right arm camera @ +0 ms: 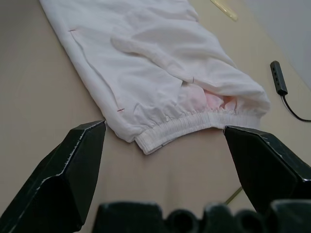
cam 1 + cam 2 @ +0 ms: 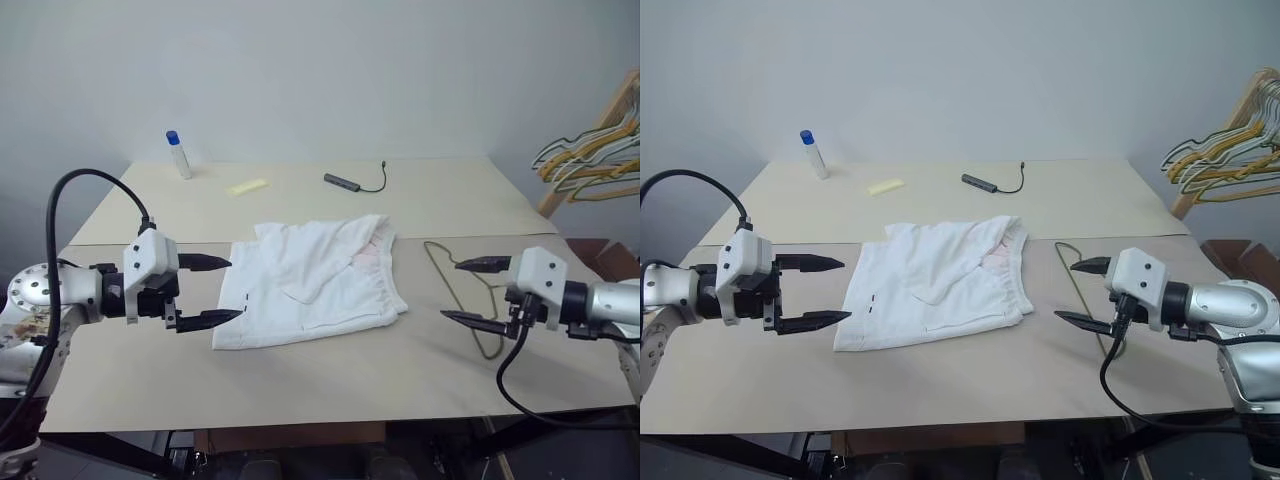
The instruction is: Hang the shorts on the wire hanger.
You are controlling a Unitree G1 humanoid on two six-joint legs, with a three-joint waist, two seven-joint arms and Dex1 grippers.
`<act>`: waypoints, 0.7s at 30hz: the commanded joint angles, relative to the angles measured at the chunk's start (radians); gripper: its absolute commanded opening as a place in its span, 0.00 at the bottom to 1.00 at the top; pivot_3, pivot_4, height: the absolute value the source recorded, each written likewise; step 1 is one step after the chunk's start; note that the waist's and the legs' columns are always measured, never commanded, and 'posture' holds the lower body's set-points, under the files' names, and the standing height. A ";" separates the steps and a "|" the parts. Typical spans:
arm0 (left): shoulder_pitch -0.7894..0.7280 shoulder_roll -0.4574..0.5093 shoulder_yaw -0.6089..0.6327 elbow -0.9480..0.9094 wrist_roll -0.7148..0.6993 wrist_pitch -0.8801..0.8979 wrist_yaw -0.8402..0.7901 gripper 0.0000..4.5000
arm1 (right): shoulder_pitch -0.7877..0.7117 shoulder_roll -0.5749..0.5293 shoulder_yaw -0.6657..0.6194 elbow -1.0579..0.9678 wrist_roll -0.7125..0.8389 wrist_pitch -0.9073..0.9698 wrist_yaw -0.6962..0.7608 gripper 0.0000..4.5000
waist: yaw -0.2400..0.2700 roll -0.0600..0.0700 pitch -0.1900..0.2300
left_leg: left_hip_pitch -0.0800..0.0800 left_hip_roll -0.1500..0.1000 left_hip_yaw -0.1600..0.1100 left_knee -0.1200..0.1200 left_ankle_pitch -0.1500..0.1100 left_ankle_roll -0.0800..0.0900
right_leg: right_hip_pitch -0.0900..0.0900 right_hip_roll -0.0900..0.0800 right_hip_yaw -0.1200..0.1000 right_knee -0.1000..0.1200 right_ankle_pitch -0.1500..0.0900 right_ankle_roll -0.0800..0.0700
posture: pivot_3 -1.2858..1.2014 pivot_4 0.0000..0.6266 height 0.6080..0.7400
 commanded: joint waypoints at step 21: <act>0.030 -0.013 -0.017 -0.069 -0.005 -0.005 0.006 0.99 | -0.191 0.201 0.479 0.240 -0.701 -0.225 -0.362 1.00 | -0.019 0.000 0.000 | 0.000 0.000 0.001 0.000 0.000 0.000 | -0.002 0.000 0.001 0.001 0.000 0.000 | 0.51 0.00 1.00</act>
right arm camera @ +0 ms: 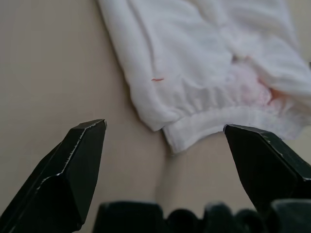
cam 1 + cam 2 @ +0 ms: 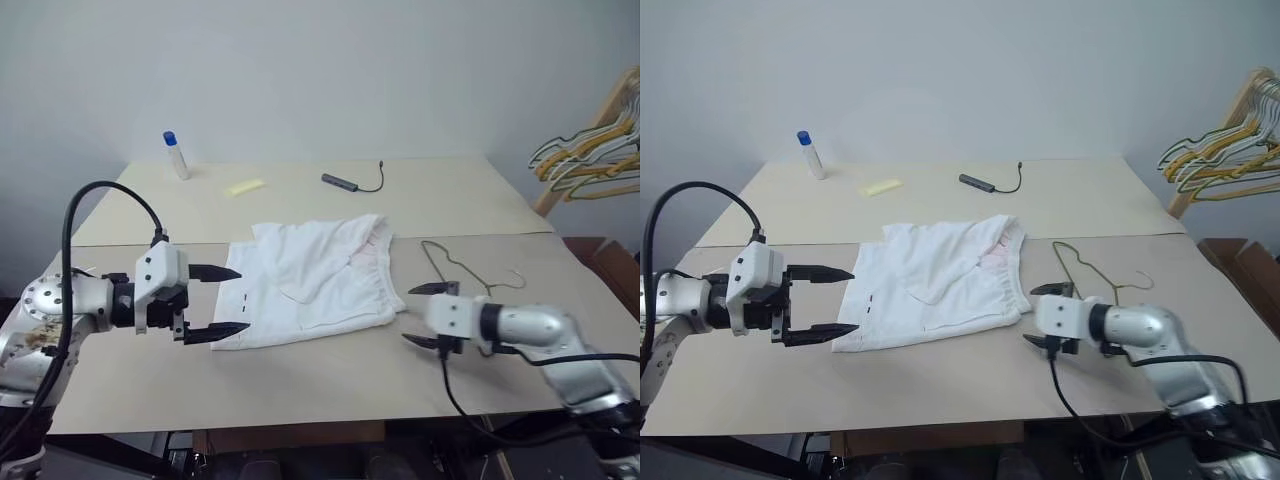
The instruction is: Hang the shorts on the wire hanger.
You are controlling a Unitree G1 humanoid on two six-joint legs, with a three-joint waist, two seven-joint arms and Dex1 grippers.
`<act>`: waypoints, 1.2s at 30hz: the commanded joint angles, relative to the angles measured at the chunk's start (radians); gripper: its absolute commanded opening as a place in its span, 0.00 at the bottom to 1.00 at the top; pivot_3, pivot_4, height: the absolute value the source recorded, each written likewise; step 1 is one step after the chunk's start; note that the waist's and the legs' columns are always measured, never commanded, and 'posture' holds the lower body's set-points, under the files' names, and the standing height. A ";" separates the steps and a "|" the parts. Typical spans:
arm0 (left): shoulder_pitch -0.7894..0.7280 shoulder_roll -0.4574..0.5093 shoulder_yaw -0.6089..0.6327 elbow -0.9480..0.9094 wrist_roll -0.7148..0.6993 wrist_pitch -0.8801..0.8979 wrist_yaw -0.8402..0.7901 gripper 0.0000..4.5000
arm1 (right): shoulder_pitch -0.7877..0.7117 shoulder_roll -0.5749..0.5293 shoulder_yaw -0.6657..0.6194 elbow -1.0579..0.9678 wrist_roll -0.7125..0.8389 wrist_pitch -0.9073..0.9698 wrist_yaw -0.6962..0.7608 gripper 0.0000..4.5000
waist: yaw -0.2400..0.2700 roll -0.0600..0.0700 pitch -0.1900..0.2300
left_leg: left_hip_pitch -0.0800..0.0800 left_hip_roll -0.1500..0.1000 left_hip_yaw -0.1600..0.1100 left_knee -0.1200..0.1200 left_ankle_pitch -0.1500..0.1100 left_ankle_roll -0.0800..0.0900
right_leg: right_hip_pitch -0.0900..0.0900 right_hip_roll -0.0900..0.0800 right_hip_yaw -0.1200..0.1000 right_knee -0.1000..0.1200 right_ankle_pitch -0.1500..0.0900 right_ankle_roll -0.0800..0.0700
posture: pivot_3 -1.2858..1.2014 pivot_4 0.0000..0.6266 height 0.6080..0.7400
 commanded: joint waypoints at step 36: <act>-0.102 -0.053 -0.431 0.457 0.871 -0.512 0.322 0.60 | -0.179 0.118 0.061 0.154 -0.128 -0.115 -0.109 0.00 | 0.013 0.012 -0.006 | 0.010 0.000 0.002 0.000 0.000 0.000 | 0.006 0.002 0.004 0.004 0.001 0.000 | 0.51 0.00 1.00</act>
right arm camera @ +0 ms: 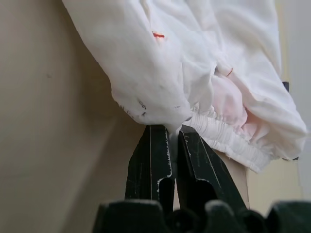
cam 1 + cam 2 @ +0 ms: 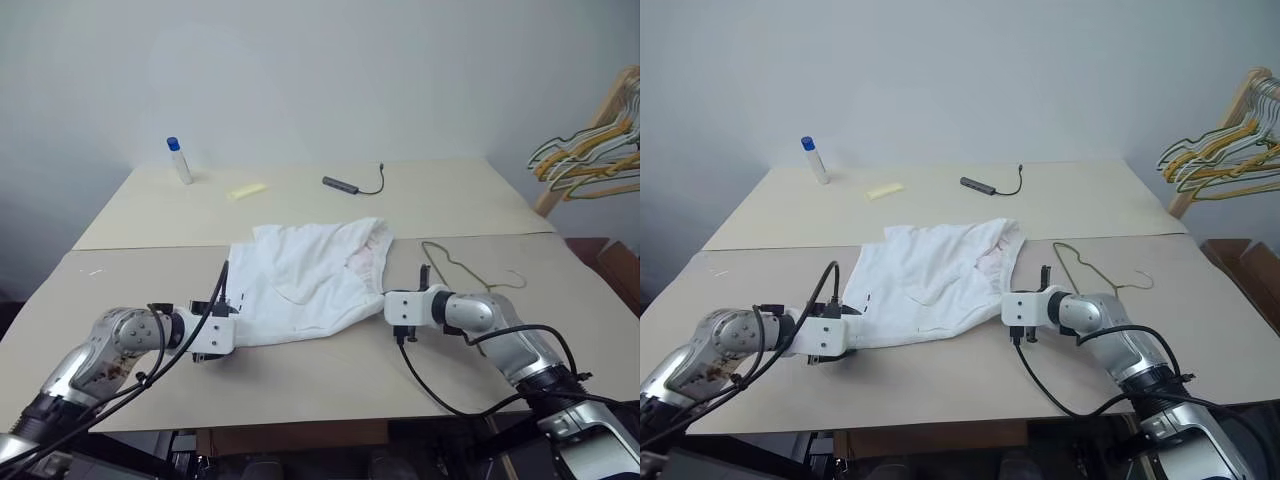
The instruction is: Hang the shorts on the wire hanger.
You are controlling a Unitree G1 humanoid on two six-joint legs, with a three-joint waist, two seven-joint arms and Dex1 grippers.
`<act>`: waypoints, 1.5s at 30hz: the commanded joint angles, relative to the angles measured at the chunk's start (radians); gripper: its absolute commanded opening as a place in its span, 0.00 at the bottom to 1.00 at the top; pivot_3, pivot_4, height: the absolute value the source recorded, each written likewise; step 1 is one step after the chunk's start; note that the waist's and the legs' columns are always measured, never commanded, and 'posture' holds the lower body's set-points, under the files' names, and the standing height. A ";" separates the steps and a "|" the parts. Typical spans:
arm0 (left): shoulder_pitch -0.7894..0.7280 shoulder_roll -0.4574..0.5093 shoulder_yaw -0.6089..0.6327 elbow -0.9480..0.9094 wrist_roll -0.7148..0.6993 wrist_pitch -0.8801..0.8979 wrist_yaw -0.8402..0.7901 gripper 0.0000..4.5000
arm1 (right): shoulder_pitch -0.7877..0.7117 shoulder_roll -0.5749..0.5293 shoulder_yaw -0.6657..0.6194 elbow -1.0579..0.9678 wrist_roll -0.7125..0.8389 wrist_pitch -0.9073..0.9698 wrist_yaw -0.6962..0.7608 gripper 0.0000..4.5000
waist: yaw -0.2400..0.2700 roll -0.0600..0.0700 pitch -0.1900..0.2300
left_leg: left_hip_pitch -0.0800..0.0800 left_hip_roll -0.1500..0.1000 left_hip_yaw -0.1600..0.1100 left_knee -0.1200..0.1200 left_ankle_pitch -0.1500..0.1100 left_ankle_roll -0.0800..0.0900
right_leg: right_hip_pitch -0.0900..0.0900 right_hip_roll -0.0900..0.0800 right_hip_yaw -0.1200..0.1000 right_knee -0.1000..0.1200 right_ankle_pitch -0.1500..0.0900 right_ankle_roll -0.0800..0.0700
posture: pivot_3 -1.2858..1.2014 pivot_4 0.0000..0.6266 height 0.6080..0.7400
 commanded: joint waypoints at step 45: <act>0.425 0.259 0.320 -0.405 -0.398 0.091 -0.310 0.00 | 0.360 -0.308 -0.251 -0.450 0.412 -0.077 0.234 0.00 | 0.007 -0.024 0.015 | 0.003 0.001 0.015 -0.001 -0.005 0.001 | -0.009 0.000 0.015 0.007 -0.009 -0.005 | 0.51 0.00 1.00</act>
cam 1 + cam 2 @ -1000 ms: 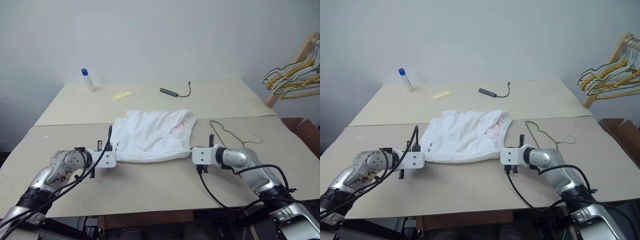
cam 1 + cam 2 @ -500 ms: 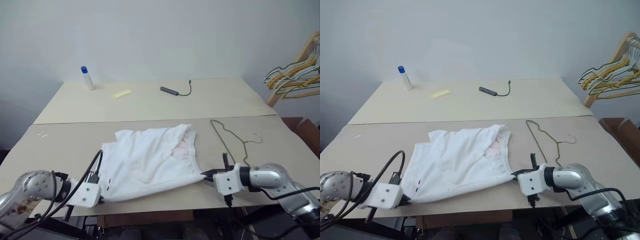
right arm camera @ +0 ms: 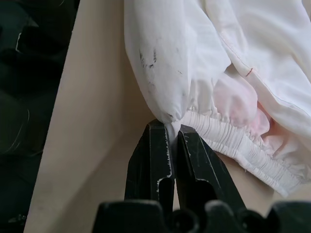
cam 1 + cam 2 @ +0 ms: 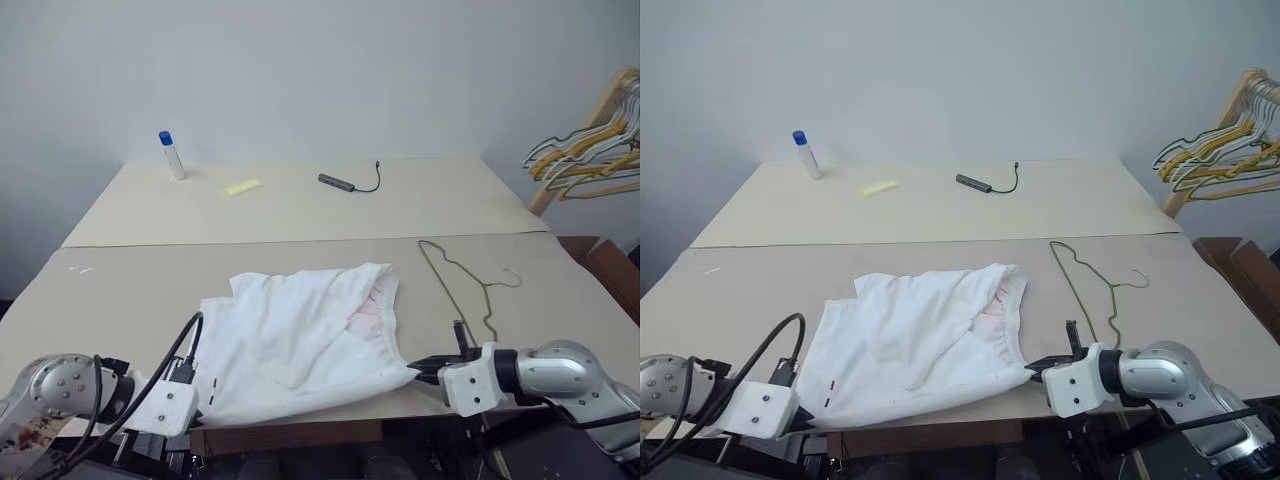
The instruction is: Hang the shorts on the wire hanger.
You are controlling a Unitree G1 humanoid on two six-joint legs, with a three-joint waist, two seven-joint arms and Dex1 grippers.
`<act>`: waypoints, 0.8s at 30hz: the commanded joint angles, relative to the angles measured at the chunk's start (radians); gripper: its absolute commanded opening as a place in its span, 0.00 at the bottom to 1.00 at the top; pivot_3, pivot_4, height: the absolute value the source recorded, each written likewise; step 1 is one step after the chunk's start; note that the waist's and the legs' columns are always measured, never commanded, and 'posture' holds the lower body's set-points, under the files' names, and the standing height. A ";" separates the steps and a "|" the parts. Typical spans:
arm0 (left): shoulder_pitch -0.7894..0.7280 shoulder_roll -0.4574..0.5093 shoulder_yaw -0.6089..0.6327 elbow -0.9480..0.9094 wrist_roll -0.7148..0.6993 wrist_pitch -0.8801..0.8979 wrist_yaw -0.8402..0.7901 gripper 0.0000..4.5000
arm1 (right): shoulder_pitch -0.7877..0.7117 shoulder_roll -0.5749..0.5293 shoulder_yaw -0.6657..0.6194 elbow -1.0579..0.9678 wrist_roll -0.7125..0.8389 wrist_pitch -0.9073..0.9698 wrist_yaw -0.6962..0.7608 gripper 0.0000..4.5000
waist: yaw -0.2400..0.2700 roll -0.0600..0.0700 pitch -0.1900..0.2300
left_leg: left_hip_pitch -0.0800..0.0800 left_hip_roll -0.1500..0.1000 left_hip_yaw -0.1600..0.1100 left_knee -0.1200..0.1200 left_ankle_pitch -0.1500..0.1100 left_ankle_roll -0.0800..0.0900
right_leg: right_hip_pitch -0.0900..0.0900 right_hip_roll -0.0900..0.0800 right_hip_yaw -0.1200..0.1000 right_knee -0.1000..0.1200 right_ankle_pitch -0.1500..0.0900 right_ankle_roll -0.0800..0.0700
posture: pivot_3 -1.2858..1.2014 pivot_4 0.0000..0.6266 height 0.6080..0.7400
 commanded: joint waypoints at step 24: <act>-1.828 -0.584 -0.306 1.647 0.470 -0.622 1.235 0.00 | -1.360 0.446 0.067 1.550 -0.383 -0.429 -1.159 0.00 | -0.056 -0.001 0.003 | -0.048 -0.020 -0.001 -0.015 0.009 -0.011 | -0.046 -0.012 0.003 -0.012 0.018 0.012 | 0.50 0.00 1.00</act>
